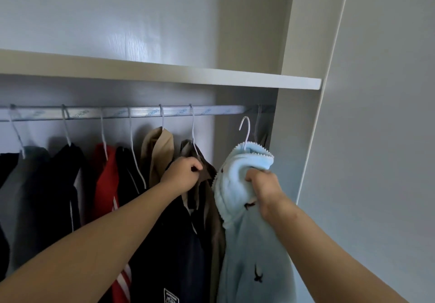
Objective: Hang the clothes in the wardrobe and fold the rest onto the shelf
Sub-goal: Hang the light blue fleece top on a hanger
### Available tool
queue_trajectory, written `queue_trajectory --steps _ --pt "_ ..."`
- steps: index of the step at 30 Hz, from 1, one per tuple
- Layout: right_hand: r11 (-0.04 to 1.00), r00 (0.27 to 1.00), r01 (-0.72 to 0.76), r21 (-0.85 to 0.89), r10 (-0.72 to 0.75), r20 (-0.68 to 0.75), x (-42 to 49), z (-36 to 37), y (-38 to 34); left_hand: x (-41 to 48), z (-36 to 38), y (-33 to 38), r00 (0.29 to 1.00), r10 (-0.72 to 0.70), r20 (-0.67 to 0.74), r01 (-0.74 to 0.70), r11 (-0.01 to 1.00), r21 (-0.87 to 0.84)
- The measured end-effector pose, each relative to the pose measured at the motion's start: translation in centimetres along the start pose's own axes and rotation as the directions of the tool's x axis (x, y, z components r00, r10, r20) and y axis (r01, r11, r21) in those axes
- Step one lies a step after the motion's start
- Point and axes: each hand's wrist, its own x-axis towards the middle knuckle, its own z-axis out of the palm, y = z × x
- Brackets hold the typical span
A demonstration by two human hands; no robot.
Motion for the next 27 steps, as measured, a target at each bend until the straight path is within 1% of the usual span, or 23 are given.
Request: queue_trajectory --steps 6,11,15,17,20,22,27 --pt "0.996 0.997 0.065 0.056 -0.067 0.033 3.8 2.2 -4.2 2.2 -0.4 0.3 0.997 -0.075 -0.003 0.074 0.980 -0.187" --pt "0.997 0.993 0.070 0.032 -0.073 0.097 8.0 3.7 -6.7 4.0 -1.1 0.8 0.988 -0.155 0.012 0.152 0.944 -0.293" --pt "0.986 0.984 0.146 -0.086 -0.135 0.120 11.9 5.0 -7.1 5.0 -0.9 1.3 0.982 -0.186 0.019 0.180 0.918 -0.353" --pt "0.977 0.982 0.145 -0.155 -0.124 0.139 13.8 5.5 -6.4 5.1 -0.4 1.2 0.977 -0.214 0.019 0.205 0.901 -0.382" --pt "0.956 0.980 0.139 -0.258 -0.096 0.174 15.5 5.7 -4.0 4.6 0.5 0.7 0.974 -0.227 -0.003 0.211 0.910 -0.357" --pt "0.939 0.984 0.138 -0.315 -0.093 0.154 16.5 5.9 -2.4 4.7 0.8 0.4 0.972 -0.232 -0.036 0.208 0.921 -0.328" --pt "0.904 0.986 0.154 -0.399 -0.115 0.120 17.3 5.7 -0.2 5.0 1.1 0.6 0.963 -0.266 -0.044 0.231 0.898 -0.375"
